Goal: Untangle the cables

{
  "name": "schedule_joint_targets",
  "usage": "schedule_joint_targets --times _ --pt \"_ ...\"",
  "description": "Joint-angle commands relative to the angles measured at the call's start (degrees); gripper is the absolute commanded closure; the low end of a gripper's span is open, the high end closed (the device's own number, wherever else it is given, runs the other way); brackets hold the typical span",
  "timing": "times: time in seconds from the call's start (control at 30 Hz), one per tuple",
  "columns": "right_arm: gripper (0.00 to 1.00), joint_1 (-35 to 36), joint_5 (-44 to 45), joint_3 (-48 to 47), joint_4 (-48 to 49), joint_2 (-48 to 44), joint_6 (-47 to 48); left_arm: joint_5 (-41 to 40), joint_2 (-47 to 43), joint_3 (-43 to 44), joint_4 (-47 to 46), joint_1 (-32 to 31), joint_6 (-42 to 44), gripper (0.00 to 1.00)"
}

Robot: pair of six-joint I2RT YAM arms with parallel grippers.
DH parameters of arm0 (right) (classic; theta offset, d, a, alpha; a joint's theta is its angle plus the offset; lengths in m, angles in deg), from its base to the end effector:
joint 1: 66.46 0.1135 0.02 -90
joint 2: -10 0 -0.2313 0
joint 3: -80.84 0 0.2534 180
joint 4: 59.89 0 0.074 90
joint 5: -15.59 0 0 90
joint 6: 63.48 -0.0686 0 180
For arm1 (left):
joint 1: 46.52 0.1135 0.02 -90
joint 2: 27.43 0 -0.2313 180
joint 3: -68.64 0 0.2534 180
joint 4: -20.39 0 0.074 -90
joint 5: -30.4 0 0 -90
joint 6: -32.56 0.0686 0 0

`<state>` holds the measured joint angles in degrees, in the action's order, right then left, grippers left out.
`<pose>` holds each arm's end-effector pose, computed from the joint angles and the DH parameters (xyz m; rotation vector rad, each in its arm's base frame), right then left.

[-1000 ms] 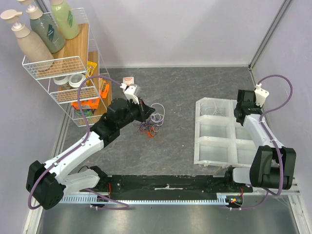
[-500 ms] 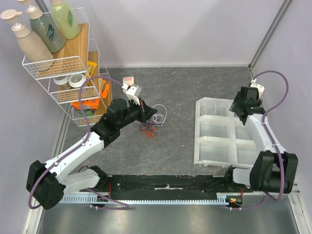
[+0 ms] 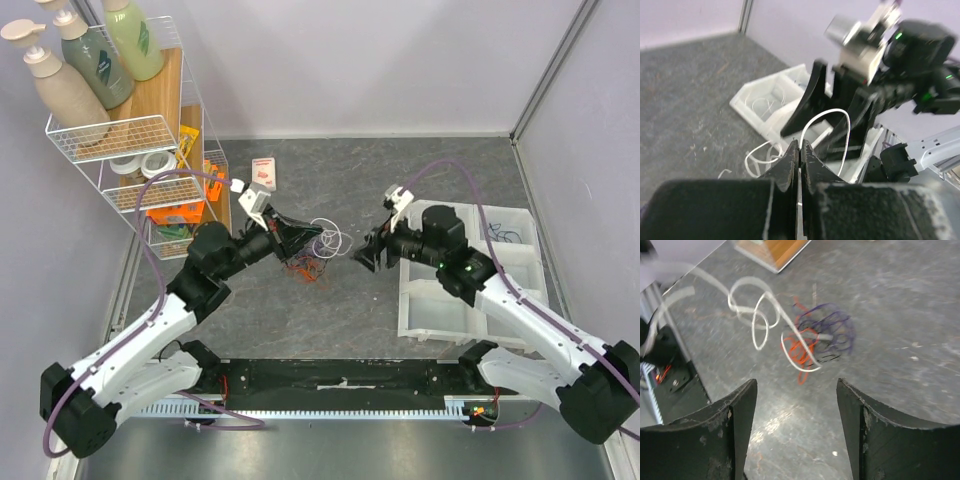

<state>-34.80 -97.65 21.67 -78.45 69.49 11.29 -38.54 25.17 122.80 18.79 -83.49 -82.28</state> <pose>0.2289 0.1730 0.2670 -0.5663 1.9023 0.9290 0.2014 -0.1824 0.3118 0.4818 1.5586 -1.1241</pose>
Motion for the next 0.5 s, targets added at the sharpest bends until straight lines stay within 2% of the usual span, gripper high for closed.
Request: schedule_joint_targets --times 0.0,0.13,0.23,0.33,0.47 --pt "0.27 4.4 1.9 5.1 13.4 -1.8 -0.3 0.0 -5.8 -2.8 -9.8 0.1 4.4 0.98" --pt "0.3 6.2 1.4 5.2 20.6 0.6 -3.3 -0.1 -7.0 -3.5 -11.1 0.1 4.8 0.98" --pt "0.36 8.2 4.7 1.8 18.1 4.3 -1.7 1.1 -6.8 -3.2 -11.3 0.0 4.6 0.98" --pt "0.37 9.2 9.5 1.2 16.7 5.1 -0.2 1.1 -7.1 -3.1 -11.3 0.1 4.7 0.98" --pt "0.34 9.3 8.5 3.3 19.8 5.3 -0.4 1.4 -7.3 -3.1 -11.4 0.1 4.4 0.98"
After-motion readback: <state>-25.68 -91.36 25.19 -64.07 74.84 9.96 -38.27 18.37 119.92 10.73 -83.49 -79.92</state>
